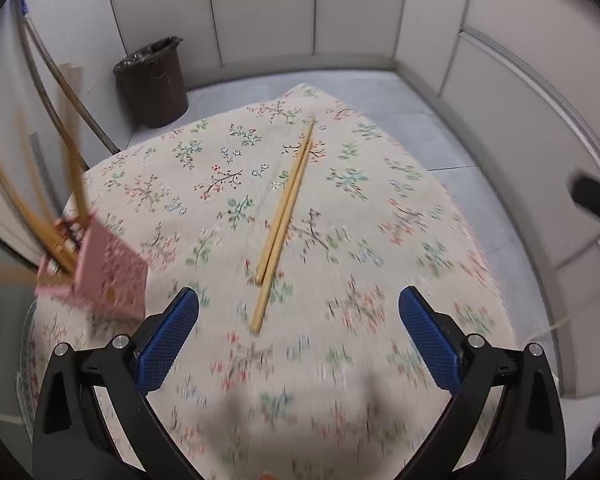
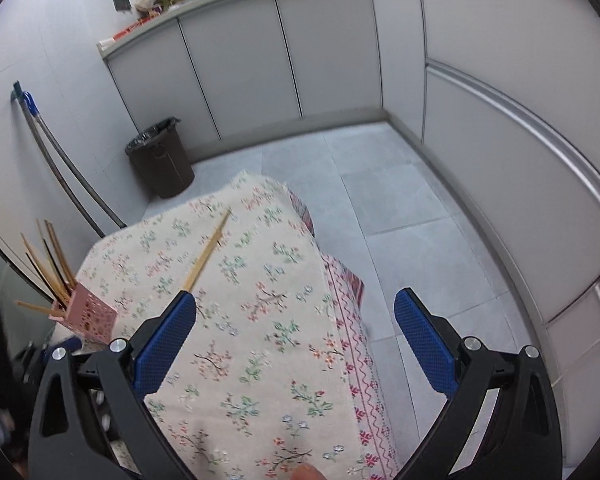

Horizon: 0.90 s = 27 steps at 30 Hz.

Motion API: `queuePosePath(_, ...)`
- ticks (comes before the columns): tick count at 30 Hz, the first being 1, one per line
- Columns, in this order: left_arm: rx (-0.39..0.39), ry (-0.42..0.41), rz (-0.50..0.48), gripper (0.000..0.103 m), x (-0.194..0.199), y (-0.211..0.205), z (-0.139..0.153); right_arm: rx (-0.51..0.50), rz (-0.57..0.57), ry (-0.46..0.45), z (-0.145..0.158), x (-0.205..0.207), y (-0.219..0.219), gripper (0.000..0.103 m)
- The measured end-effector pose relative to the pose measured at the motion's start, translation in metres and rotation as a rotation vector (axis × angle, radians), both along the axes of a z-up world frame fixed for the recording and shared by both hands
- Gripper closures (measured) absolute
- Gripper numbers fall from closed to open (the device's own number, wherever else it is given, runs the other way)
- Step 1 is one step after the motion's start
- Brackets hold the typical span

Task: Organize utensils
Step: 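Move both grippers back toward the remaining wooden chopsticks, then grasp a wooden chopstick with the left gripper and lift it upright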

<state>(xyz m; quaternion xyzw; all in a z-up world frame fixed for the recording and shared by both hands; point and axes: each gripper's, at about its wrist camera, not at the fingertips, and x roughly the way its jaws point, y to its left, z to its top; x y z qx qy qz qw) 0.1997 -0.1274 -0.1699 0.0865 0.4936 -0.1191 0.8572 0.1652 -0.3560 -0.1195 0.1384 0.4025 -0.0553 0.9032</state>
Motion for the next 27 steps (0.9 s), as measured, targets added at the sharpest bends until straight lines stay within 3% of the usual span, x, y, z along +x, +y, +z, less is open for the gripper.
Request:
queuePosePath(3, 0.016, 0.029, 0.019, 0.016, 0.037, -0.009, -0.014, 0.003, 0.002, 0.043, -0.016, 0.012, -0.004, 0.006)
queuePosePath(6, -0.009, 0.074, 0.034, 0.055, 0.077, -0.011, -0.029, 0.002, 0.018, 0.077, -0.029, 0.022, -0.004, 0.006)
queuePosePath(10, -0.087, 0.109, 0.08, 0.085, 0.122, -0.006, -0.044, 0.001, 0.039, 0.091, -0.038, 0.032, -0.002, 0.006)
queuePosePath(15, -0.136, 0.148, 0.056, 0.097, 0.156, -0.009, -0.064, 0.003, 0.057, 0.122, -0.053, 0.048, 0.003, 0.006)
queuePosePath(25, -0.082, 0.164, -0.036, 0.097, 0.18, -0.029, -0.078, -0.026, 0.084, 0.174, -0.074, 0.067, 0.015, 0.006)
queuePosePath(27, -0.067, 0.174, -0.042, 0.093, 0.183, -0.032, -0.08, -0.033, 0.085, 0.176, -0.075, 0.067, 0.017, 0.006)
